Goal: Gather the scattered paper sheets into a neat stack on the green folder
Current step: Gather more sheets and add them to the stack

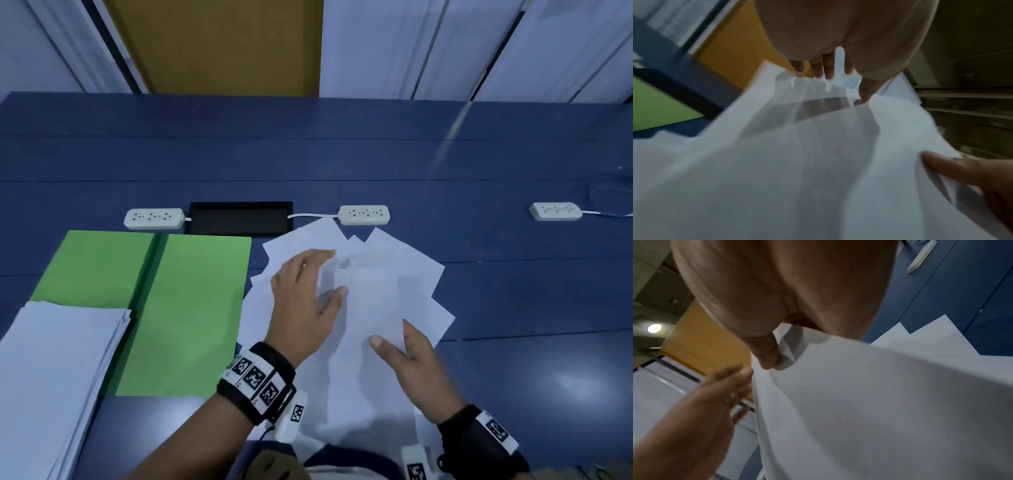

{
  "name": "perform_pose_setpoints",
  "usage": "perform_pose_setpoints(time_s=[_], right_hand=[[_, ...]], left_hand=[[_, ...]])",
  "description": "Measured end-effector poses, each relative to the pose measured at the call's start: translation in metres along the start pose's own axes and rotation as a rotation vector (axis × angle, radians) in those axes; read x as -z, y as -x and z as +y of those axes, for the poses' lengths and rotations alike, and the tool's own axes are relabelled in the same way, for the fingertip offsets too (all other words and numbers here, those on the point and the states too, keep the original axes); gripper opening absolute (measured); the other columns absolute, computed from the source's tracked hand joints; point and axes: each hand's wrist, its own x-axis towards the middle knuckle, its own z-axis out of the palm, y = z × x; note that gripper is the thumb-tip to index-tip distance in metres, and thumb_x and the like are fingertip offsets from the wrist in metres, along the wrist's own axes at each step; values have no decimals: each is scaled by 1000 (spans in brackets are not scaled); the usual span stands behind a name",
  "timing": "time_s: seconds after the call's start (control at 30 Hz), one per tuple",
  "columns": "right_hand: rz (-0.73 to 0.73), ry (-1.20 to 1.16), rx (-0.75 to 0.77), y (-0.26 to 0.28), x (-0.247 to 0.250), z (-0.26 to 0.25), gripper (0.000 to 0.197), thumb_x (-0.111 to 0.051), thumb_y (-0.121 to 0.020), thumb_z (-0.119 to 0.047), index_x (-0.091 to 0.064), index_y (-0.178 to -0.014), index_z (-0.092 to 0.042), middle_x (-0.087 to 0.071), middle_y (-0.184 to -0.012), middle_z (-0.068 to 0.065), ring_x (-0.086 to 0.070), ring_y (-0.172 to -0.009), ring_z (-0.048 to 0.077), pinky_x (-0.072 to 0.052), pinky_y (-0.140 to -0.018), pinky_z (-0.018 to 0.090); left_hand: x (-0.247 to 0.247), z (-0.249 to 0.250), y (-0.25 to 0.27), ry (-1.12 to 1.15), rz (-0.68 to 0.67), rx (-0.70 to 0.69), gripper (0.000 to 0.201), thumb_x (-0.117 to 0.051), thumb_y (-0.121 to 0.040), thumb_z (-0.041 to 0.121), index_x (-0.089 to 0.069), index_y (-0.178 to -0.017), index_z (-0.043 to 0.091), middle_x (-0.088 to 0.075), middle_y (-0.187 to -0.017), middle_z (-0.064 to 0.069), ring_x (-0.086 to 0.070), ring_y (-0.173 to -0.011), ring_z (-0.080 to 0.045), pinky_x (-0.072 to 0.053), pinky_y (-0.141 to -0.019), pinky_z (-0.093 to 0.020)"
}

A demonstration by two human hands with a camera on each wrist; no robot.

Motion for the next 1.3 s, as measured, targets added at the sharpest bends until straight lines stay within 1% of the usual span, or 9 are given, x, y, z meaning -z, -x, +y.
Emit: perform_pose_setpoints(time_s=[0.13, 0.23, 0.33, 0.47, 0.6, 0.77, 0.97, 1.1, 1.3], right_hand=[[-63, -116, -89, 3, 4, -11, 31, -56, -105, -5, -70, -129, -17, -75, -130, -1, -68, -125, 17, -54, -103, 28], [-142, -305, -170, -6, -3, -16, 31, -64, -96, -5, -79, -119, -18, -74, -130, 11, -70, -122, 27, -55, -103, 35], [-174, -446, -264, -22, -17, -12, 29, -69, -89, -1, -81, -113, -13, -75, -126, 16, -71, -118, 30, -55, -101, 35], [-166, -380, -405, -51, -34, 18, 16, -65, -101, -12, -75, -113, -12, -76, -120, 1, -69, -114, 25, -50, -103, 36], [213, -62, -500, -87, -28, 80, 19, -72, -95, -34, -66, -104, -19, -66, -115, 5, -61, -101, 24, -54, -88, 40], [396, 155, -446, -127, -12, 102, 53, -80, -86, -24, -58, -133, -17, -46, -138, 10, -62, -106, 28, -56, -95, 43], [143, 762, -429, -186, 8, 92, 90, -81, -87, -35, -32, -158, -11, -29, -159, 14, -34, -143, 42, -40, -112, 46], [24, 975, -488, -211, 16, 84, 94, -86, -80, -43, -32, -151, -15, -31, -151, 11, -37, -139, 43, -48, -105, 53], [-67, 1126, -488, -230, 19, 80, 83, -86, -80, -42, -42, -146, -17, -40, -143, 11, -43, -136, 39, -49, -105, 48]], left_hand=[[22, -39, 19, 481, -160, 637, 124, -86, -64, 63, -12, -159, 34, -34, -157, 3, -34, -147, -11, -30, -119, -36], [46, -67, 42, 1092, -380, 1011, 138, -101, -54, 48, -19, -163, 24, -55, -151, -5, -55, -136, -19, -42, -114, -41], [70, -76, 69, 1232, -485, 983, 92, -99, -64, 29, -59, -142, 2, -63, -141, -18, -64, -127, -29, -55, -102, -43], [96, -78, 89, 1218, -437, 884, 55, -73, -90, -1, -54, -142, -6, -58, -143, -29, -60, -129, -43, -49, -109, -54], [94, -84, 94, 756, -317, 863, 33, -62, -93, -7, -75, -121, 6, -72, -124, -21, -71, -113, -39, -58, -97, -49], [73, -98, 102, 472, -299, 769, 32, -65, -94, -7, -79, -113, 15, -78, -113, -8, -74, -109, -30, -57, -99, -51], [47, -116, 100, 245, -413, 728, 20, -72, -87, 26, -71, -106, 20, -73, -92, 2, -61, -79, -15, -54, -82, -43], [22, -151, 108, 193, -496, 810, 78, -79, -74, 65, -57, -141, 30, -70, -129, 5, -67, -116, -11, -52, -106, -47], [17, -122, 93, 121, -491, 753, 49, -72, -82, 48, -65, -128, 31, -72, -120, 22, -64, -117, 2, -49, -107, -32]])
